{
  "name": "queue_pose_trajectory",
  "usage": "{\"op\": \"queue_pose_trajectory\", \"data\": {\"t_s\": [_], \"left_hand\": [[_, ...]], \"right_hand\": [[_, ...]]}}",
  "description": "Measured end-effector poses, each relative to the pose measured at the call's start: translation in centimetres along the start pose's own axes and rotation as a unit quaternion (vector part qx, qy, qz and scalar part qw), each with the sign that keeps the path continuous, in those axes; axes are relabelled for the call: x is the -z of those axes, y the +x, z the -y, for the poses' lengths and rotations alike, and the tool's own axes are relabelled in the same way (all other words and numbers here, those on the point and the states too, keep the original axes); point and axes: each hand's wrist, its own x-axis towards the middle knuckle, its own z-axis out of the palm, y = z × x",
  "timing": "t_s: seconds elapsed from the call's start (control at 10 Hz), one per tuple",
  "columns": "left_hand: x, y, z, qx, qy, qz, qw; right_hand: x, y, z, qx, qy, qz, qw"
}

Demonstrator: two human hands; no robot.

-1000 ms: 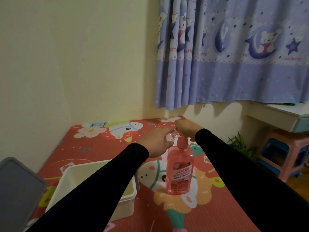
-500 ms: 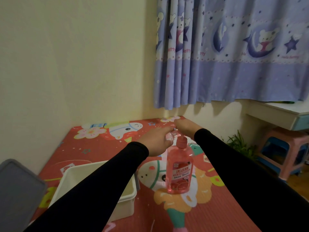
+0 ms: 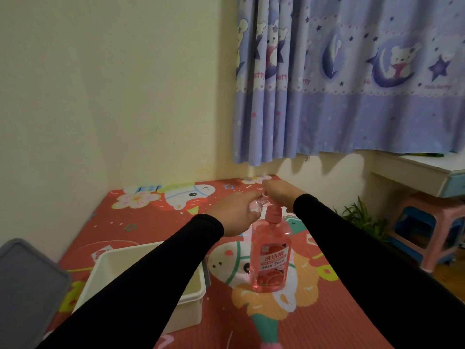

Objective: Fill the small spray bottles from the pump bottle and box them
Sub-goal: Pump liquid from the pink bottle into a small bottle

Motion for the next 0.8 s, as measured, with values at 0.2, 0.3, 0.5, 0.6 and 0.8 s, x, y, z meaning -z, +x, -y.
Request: {"op": "queue_pose_trajectory", "data": {"t_s": [0.2,0.3,0.5,0.6,0.8], "left_hand": [[-1.1,-0.2,0.4,0.011,0.013,0.004,1.0],[-1.2,-0.2,0.3,0.016,0.004,0.01,1.0],[0.1,-0.1,0.0,0.011,0.006,0.006,1.0],[0.0,-0.1,-0.1,0.008,0.004,0.0,1.0],[-1.1,-0.3,0.2,0.017,-0.001,0.011,1.0]], "right_hand": [[-1.1,0.0,-0.4,-0.039,-0.009,0.017,0.999],[-1.0,-0.4,0.0,-0.041,-0.085,0.025,0.995],[-0.1,-0.3,0.1,-0.011,0.03,0.012,0.999],[-0.1,0.0,-0.1,-0.002,0.022,0.007,1.0],[-1.3,0.1,-1.1,0.01,-0.007,0.009,1.0]]}}
